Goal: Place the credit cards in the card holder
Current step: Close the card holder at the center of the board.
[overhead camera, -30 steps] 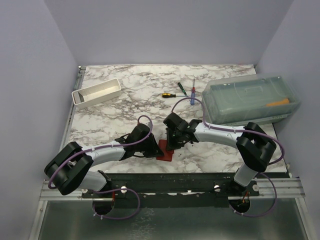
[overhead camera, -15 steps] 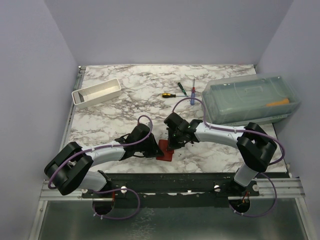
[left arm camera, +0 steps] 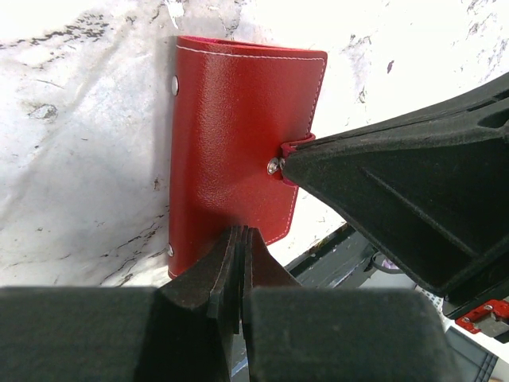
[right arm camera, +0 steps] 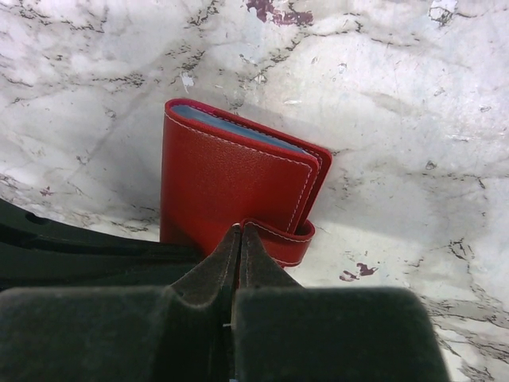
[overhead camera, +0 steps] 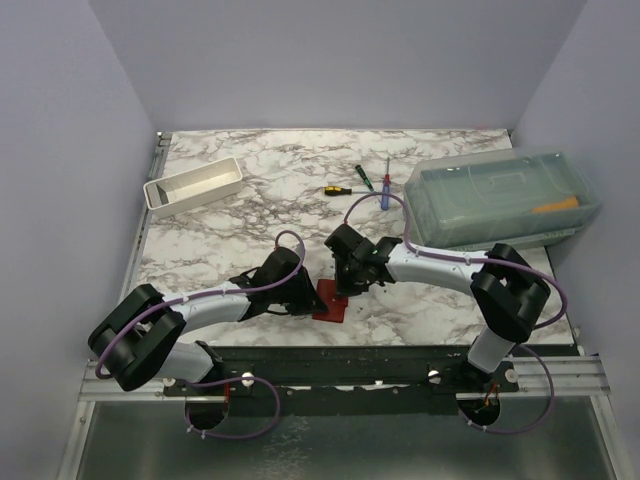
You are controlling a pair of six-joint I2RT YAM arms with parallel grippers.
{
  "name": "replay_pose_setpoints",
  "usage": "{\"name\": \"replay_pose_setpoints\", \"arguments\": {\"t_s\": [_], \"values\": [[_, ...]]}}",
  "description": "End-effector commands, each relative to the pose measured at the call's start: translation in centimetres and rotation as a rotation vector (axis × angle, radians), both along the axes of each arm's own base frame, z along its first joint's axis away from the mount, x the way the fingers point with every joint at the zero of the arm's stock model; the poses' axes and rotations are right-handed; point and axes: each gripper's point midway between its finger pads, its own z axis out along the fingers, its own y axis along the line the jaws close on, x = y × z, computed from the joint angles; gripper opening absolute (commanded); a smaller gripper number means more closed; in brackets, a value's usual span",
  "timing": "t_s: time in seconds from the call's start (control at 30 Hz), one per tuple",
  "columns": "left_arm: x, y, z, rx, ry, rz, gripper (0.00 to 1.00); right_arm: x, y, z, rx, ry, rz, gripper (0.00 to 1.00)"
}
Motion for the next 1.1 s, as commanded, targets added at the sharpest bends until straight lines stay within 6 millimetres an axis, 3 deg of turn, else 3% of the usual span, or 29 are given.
{"name": "replay_pose_setpoints", "arguments": {"t_s": [0.0, 0.67, 1.07], "values": [[-0.5, 0.3, 0.0, 0.003, 0.004, -0.013, 0.05, 0.6, -0.3, -0.7, -0.044, -0.002, -0.020, 0.00], [-0.5, 0.4, -0.1, 0.006, 0.005, -0.007, 0.05, -1.1, 0.6, -2.3, -0.006, 0.064, -0.033, 0.00], [-0.9, 1.1, -1.2, 0.030, 0.017, 0.003, 0.04, -0.3, 0.1, -2.2, -0.017, 0.031, -0.162, 0.00]]}}
